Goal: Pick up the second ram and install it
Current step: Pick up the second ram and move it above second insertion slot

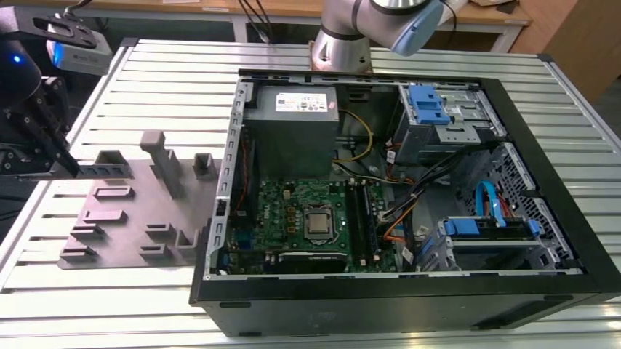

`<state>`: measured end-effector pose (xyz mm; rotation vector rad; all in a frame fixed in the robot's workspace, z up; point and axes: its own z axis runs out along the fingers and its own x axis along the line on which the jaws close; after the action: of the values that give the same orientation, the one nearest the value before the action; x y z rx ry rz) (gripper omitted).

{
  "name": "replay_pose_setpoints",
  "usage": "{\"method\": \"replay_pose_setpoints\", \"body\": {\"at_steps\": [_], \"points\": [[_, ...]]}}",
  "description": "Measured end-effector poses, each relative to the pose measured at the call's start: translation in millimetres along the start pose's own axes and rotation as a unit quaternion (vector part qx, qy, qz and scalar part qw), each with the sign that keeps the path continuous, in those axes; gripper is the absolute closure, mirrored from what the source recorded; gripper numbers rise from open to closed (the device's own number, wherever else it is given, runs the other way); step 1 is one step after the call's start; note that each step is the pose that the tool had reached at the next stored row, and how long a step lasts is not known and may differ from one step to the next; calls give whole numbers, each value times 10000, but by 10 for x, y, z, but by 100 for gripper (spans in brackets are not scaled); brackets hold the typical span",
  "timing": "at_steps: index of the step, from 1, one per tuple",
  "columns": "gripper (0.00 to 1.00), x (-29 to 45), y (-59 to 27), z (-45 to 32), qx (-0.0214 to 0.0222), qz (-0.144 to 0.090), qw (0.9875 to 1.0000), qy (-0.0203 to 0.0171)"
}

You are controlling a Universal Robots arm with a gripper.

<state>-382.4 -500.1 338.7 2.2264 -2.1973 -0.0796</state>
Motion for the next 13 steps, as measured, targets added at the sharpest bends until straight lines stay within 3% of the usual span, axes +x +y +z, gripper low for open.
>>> {"method": "replay_pose_setpoints", "body": {"at_steps": [13], "points": [[89, -5, 8, -178, 0, 0, 10000, 0]]}}
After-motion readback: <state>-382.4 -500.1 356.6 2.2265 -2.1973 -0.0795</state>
